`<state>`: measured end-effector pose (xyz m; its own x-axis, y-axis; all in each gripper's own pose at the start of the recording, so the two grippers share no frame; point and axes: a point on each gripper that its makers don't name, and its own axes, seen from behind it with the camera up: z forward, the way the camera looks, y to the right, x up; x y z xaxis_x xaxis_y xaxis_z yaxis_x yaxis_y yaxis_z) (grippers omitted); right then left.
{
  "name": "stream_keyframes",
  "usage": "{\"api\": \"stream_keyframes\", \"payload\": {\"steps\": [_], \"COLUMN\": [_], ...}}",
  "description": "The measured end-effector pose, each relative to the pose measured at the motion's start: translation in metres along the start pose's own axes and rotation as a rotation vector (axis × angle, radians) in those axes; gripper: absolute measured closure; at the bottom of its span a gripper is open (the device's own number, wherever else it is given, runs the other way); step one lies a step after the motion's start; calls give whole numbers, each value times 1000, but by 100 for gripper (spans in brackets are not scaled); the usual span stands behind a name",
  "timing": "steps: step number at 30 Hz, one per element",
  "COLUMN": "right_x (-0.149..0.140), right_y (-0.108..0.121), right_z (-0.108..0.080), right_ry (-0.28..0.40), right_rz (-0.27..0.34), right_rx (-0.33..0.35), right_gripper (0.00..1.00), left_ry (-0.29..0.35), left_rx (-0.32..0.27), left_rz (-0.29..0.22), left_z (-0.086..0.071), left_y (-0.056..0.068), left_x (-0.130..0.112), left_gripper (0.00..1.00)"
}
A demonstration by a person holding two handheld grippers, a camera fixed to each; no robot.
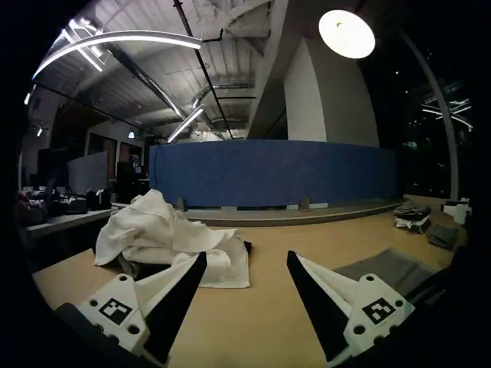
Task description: Fold towel
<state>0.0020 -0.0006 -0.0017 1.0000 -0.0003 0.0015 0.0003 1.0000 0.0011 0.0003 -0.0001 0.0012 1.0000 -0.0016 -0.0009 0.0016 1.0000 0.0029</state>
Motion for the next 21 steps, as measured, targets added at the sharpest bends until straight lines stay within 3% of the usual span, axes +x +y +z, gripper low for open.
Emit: {"api": "stream_keyframes", "payload": {"steps": [6, 21], "right_x": [14, 130], "right_y": [8, -12], "right_z": [-4, -30], "right_ry": [-7, -2], "right_rz": [-15, -41], "right_rx": [-27, -10], "right_gripper": [0, 0], "left_ry": [26, 41], "left_rx": [17, 4], "left_rz": [-3, 14], "left_z": [1, -17], "left_y": [-7, -1], "left_x": [17, 139], "left_gripper": [3, 3]}}
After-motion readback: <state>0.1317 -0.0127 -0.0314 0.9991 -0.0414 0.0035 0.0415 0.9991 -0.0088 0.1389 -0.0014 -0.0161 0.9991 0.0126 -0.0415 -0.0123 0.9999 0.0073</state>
